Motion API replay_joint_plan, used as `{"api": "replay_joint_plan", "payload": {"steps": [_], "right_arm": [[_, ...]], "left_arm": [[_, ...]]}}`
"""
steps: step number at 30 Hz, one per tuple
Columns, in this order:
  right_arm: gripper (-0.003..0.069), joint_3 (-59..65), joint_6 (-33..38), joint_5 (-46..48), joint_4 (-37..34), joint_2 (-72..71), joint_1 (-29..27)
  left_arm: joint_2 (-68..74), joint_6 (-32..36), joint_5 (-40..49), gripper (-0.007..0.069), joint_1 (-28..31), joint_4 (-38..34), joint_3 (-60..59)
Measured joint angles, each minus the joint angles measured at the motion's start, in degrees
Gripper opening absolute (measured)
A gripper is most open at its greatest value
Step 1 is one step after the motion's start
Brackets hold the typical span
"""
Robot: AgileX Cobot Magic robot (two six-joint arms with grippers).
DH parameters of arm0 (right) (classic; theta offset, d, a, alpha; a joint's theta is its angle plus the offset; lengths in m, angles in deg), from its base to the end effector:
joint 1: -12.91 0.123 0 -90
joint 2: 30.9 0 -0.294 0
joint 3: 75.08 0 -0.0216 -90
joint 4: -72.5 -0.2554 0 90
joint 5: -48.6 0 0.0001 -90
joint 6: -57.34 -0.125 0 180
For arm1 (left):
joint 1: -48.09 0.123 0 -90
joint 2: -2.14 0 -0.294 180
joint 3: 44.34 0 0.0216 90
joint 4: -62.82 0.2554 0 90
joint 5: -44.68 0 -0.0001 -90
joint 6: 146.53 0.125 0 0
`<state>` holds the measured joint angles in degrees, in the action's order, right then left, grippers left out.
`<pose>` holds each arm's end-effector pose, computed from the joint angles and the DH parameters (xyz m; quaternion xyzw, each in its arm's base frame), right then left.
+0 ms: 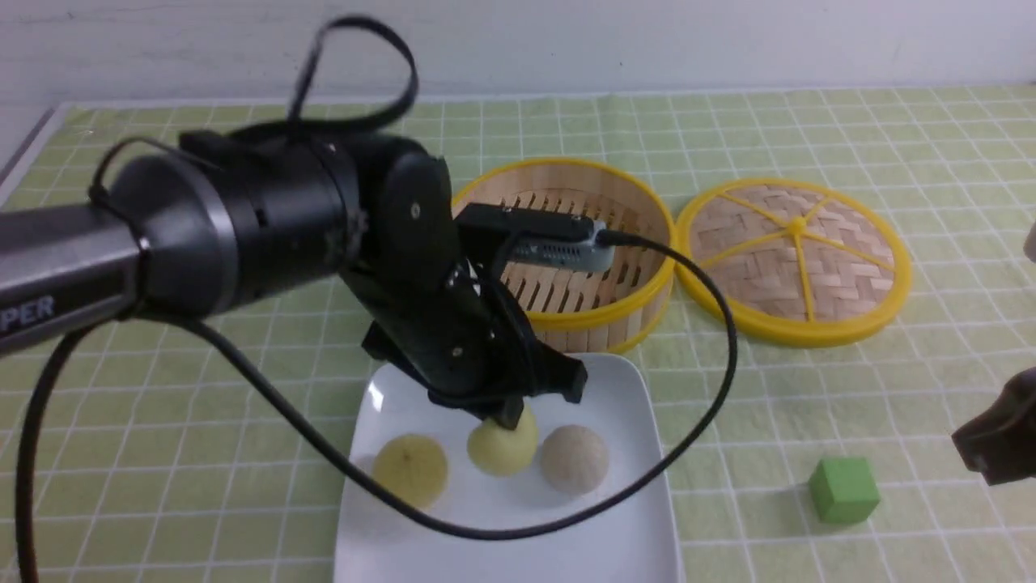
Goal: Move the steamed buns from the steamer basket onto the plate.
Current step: Use the left arm to put the steamed stuffed bun into the plate
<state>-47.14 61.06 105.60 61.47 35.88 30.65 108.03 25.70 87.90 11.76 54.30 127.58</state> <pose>0.1841 0.0800 0.2855 -0.1492 0.9541 0.1199 0.2302 0.2917 -0.2303 0.2073 0.1994 0.9579 -0.1302 0.1600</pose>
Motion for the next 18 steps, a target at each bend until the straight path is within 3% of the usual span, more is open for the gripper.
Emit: {"api": "replay_joint_plan", "payload": {"steps": [3, 8, 11, 13, 14, 17, 18], "right_arm": [[0.0027, 0.0, -0.5, 4.1, -0.2, -6.0, 0.0], [0.0034, 0.0, -4.2, 12.4, 2.0, -22.3, 0.0], [0.0036, 1.4, -7.2, 12.2, 4.1, -30.9, 0.0], [0.0036, 5.6, -9.3, 5.6, 6.8, -39.4, 0.0], [0.0036, 11.9, -9.8, -3.4, 8.5, -46.5, 0.0], [0.0036, 25.3, -8.4, -19.5, 8.6, -55.6, 0.0], [0.0036, 26.0, -8.2, -20.3, 8.6, -55.6, 0.0]], "left_arm": [[2.1, -3.9, -8.1, 0.0121, 0.0, 1.9, -2.5], [4.6, -6.2, -10.4, 0.0329, 0.0, 2.0, -2.8], [4.8, -7.0, -10.8, 0.0405, 0.0, 1.9, -2.8], [4.6, -7.9, -10.9, 0.0459, 0.0, 1.7, -2.8], [4.1, -8.1, -10.8, 0.0482, 0.0, 1.7, -2.5], [2.1, -8.2, -11.2, 0.0494, 0.0, 1.9, -1.9], [2.0, -8.2, -11.2, 0.0494, 0.0, 1.9, -1.9]]}}
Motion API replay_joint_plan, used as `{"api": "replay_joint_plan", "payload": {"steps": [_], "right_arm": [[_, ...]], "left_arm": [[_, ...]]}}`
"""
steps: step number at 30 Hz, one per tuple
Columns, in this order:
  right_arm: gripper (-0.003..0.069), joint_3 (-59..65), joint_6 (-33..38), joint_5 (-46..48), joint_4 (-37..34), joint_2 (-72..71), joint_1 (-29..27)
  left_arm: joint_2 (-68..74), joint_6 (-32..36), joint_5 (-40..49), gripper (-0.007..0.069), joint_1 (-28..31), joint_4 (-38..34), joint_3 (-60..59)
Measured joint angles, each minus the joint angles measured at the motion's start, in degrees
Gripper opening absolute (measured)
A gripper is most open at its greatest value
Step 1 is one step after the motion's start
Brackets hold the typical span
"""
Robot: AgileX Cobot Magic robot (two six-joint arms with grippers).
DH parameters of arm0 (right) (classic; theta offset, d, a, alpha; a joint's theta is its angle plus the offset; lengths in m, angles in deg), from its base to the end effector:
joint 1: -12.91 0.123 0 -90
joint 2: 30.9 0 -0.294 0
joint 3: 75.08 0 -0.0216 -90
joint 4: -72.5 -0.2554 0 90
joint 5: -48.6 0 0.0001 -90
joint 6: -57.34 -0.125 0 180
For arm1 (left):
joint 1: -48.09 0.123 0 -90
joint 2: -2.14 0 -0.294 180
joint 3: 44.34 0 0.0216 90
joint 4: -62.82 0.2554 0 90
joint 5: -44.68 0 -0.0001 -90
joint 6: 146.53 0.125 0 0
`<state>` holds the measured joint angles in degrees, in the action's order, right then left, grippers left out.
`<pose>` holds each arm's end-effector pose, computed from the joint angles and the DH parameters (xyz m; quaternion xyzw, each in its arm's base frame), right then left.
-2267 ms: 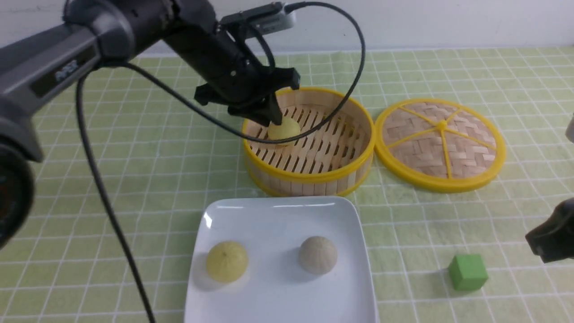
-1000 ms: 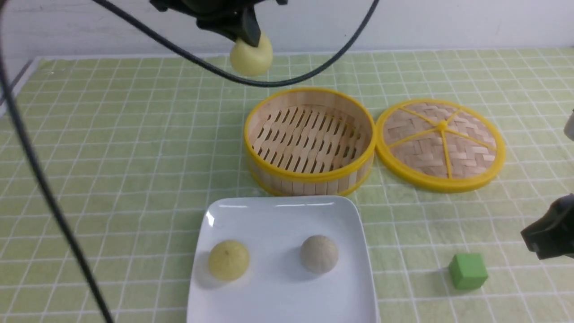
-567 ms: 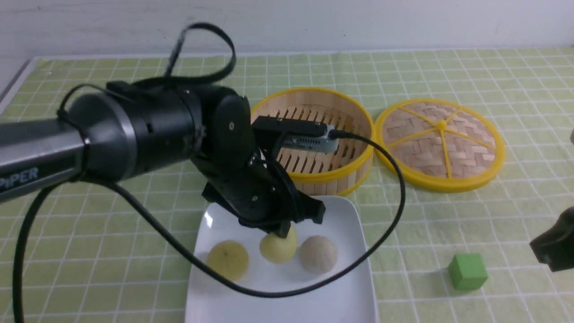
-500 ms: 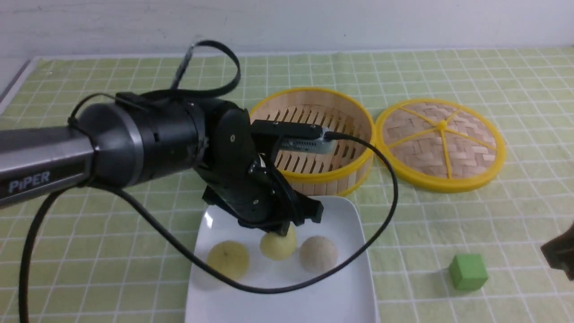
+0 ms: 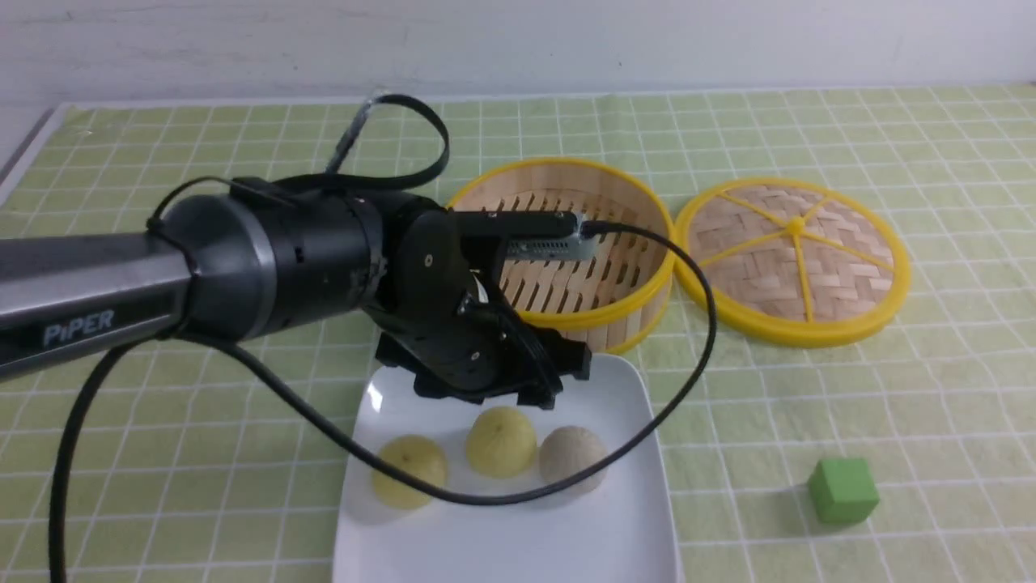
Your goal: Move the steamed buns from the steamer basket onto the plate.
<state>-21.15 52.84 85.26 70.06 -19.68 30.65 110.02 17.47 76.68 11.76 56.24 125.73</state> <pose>0.0529 0.0203 0.2815 -0.0842 0.7714 0.1418 0.6146 0.3091 -0.2367 0.1950 0.1317 0.9557 -0.1524 0.2148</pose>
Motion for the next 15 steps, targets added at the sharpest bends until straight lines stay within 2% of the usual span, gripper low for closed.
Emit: {"api": "replay_joint_plan", "payload": {"steps": [1, 4, 15], "right_arm": [[0.0036, 3.9, 1.1, -5.5, -0.6, -1.6, 0.0], [0.0040, 7.5, 1.6, -11.6, -0.9, -2.4, 0.0], [0.0044, 7.8, 1.6, -13.9, -0.9, -2.6, 0.0]], "left_arm": [[-1.1, 0.0, -0.5, 0.0488, 0.0, 0.0, 0.0], [-2.1, 0.0, -0.5, 0.0465, 0.0, 0.1, 0.0], [-2.0, 0.0, -0.6, 0.0366, 0.0, 0.1, 0.0]]}}
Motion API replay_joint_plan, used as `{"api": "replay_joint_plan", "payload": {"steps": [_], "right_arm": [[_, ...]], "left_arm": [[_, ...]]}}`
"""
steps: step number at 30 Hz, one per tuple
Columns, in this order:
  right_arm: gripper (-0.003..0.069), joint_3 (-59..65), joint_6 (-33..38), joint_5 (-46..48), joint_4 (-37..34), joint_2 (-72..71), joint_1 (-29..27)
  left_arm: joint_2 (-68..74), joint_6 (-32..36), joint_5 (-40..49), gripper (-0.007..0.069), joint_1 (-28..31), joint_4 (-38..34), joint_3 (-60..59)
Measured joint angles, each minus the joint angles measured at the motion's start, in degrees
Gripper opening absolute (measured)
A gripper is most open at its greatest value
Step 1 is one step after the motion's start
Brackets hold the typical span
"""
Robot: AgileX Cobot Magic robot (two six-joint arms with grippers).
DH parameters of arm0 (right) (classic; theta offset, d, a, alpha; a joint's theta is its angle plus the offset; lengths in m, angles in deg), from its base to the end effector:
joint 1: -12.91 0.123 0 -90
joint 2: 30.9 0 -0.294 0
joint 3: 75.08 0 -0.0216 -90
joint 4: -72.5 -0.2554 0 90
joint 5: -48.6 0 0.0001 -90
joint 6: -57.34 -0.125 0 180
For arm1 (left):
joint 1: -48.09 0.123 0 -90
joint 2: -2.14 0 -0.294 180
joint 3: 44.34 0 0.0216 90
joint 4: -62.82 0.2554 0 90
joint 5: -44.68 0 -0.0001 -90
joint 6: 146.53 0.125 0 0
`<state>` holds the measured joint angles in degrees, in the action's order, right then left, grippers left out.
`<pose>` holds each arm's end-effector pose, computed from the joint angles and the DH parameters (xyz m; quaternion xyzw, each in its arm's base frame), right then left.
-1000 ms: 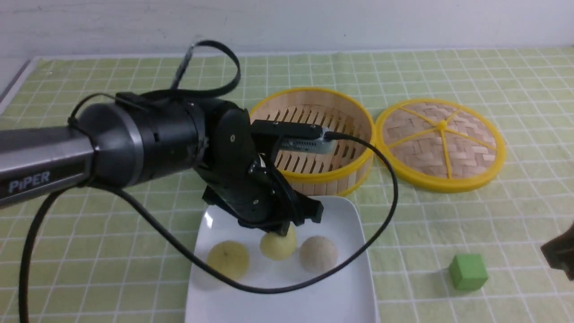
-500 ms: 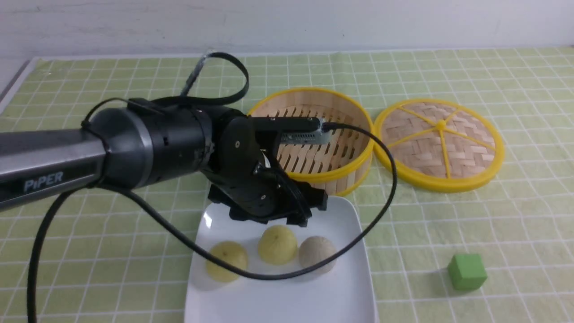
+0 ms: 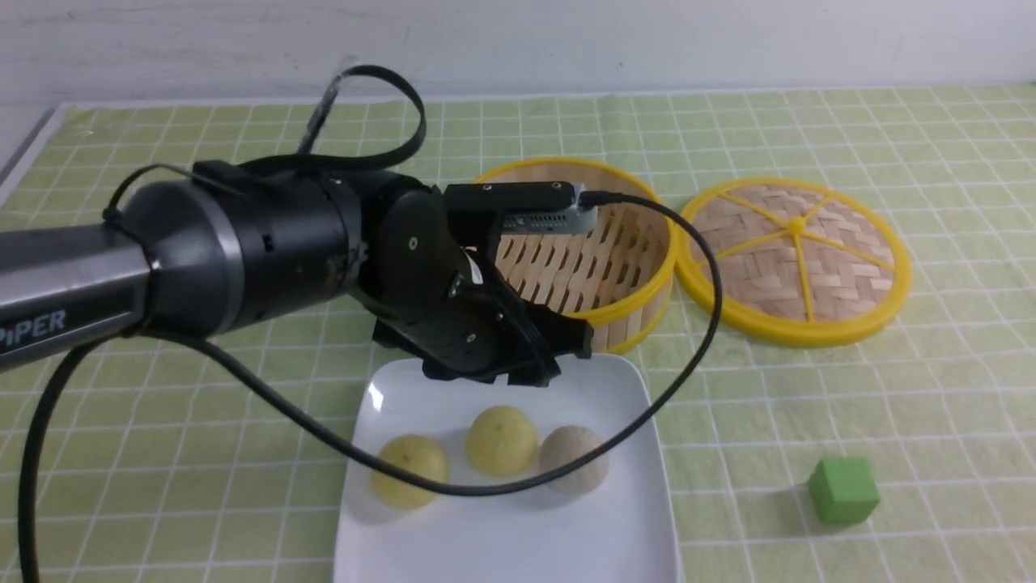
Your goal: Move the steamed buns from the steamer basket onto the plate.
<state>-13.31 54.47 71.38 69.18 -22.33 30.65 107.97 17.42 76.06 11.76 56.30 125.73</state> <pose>0.0633 0.0232 0.2663 -0.0823 0.7212 0.1490 0.6715 0.3078 -0.2355 0.2096 0.1310 0.9494 -0.1624 0.2348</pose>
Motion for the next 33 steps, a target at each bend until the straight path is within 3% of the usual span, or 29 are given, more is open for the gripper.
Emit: {"api": "replay_joint_plan", "payload": {"steps": [7, 11, 15, 21, 28, 31, 33], "right_arm": [[0.0055, 0.9, 0.0, -0.3, 0.0, 0.0, 0.0], [0.0062, 5.4, 0.1, -0.5, 0.0, -0.6, -0.7], [0.0066, 10.9, 0.2, 0.2, 0.0, -1.7, -6.4], [0.0068, 16.5, 0.2, 0.6, 0.9, -1.7, -12.6], [0.0078, 16.6, 0.2, 0.4, 1.2, -1.7, -12.7], [0.0081, 16.6, 0.2, 0.4, 1.2, -1.7, -12.7], [0.0085, 16.6, 0.2, 0.4, 1.2, -1.7, -12.7]], "left_arm": [[-1.0, -2.3, 0.1, 0.0260, 0.0, 0.3, 0.0], [-4.7, -3.5, 1.9, 0.0137, 0.0, 2.5, 0.0], [-9.1, -4.5, 3.7, 0.0014, 0.0, 8.2, 0.0], [-15.6, -6.0, 11.6, 0.0002, 0.0, 15.6, -0.1], [-29.4, -7.5, 23.9, 0.0002, 0.1, 25.2, -2.7], [-40.5, -12.2, 22.7, 0.0002, 0.1, 25.7, -11.6], [-49.5, -17.8, 15.0, 0.0002, 0.1, 25.9, -20.9]]}}
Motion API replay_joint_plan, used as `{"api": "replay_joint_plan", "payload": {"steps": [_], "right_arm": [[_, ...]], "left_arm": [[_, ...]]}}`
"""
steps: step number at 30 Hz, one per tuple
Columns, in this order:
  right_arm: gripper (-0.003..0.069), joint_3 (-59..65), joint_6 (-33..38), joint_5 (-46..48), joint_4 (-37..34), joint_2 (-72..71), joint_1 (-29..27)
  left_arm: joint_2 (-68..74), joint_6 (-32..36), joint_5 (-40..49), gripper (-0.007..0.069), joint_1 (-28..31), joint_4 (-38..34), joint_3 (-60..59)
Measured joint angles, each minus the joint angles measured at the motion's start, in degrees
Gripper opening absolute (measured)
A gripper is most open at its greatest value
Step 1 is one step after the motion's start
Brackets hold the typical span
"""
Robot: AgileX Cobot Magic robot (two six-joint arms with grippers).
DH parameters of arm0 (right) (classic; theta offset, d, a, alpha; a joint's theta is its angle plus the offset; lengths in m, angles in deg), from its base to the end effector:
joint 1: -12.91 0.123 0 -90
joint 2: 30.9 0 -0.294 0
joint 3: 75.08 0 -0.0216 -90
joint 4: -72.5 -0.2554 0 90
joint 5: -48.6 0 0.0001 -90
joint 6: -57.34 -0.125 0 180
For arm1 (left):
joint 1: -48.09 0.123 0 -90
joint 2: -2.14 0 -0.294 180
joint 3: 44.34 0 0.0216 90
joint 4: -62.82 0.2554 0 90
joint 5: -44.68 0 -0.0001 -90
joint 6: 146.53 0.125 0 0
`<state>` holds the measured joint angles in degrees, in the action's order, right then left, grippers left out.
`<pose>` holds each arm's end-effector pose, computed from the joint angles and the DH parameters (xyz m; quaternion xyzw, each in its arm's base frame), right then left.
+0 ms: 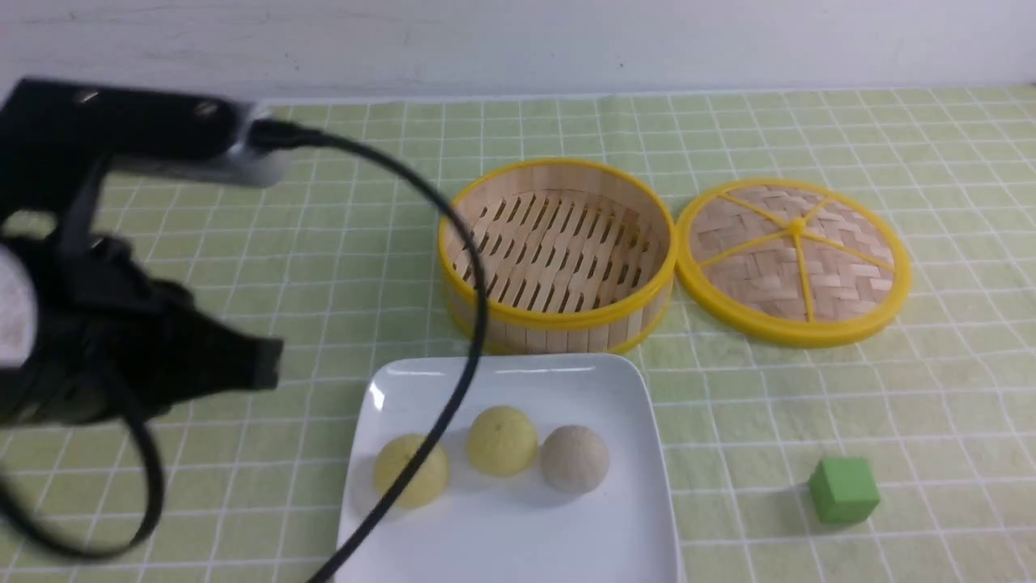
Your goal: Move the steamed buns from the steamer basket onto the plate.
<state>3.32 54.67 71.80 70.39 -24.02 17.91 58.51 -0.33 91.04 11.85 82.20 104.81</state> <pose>0.0789 0.0087 0.1611 -0.0070 0.8114 0.0548 0.5819 0.1641 -0.0830 0.3206 0.0780 0.9045 -0.0938 0.4087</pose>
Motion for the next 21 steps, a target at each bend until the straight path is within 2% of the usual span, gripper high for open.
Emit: {"api": "replay_joint_plan", "payload": {"steps": [4, 6, 9, 10, 16, 20, 21], "right_arm": [[0.0090, 0.0, 0.0, 0.0, 0.0, 0.0, 0.0], [0.0095, 0.0, 0.0, 0.0, 0.0, 0.0, 0.0], [0.0099, 0.0, 0.0, 0.0, 0.0, 0.0, 0.0], [0.0101, 0.0, 0.0, 0.0, 0.0, 0.0, 0.0], [0.0110, 0.0, 0.0, 0.0, 0.0, 0.0, 0.0], [0.0115, 0.0, 0.0, 0.0, 0.0, 0.0, 0.0], [0.0116, 0.0, 0.0, 0.0, 0.0, 0.0, 0.0]], "left_arm": [[-11.3, -7.0, -10.4, 0.0002, 0.0, 0.5, -11.4], [-16.4, -8.7, -12.2, 0.0002, 0.0, 0.8, -15.6], [-24.3, -10.1, -12.2, 0.0003, 0.0, 1.8, -21.0], [-29.2, -9.7, -10.8, 0.0004, 0.0, 5.0, -23.6], [-38.5, -11.5, -9.1, 0.0011, 0.0, 10.1, -25.5], [-39.1, -7.2, -10.4, 0.0015, 0.2, 8.6, -27.2], [-39.0, -1.7, -12.1, 0.0017, 0.9, 5.3, -28.5]]}}
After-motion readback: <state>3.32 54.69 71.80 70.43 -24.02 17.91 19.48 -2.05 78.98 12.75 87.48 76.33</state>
